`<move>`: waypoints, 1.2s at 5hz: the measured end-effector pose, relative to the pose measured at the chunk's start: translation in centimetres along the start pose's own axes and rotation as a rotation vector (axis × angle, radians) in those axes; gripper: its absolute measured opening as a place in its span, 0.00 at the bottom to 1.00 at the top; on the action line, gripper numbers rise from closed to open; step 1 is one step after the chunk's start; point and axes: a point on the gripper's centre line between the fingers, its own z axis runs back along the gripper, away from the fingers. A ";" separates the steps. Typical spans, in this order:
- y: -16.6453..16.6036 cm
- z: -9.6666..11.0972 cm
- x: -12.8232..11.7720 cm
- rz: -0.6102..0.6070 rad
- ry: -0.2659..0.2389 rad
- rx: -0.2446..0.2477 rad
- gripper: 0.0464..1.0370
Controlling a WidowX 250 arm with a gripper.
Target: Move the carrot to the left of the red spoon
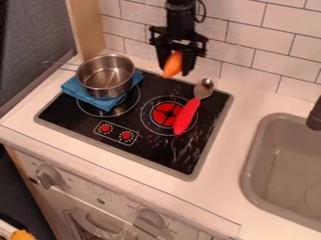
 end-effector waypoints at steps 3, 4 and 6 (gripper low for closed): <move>0.4 -2.6 -4.2 0.022 0.094 0.024 0.67; 0.1 -2.9 -4.3 0.002 0.093 0.030 0.95; -0.3 -1.6 -4.0 0.015 0.054 0.024 0.96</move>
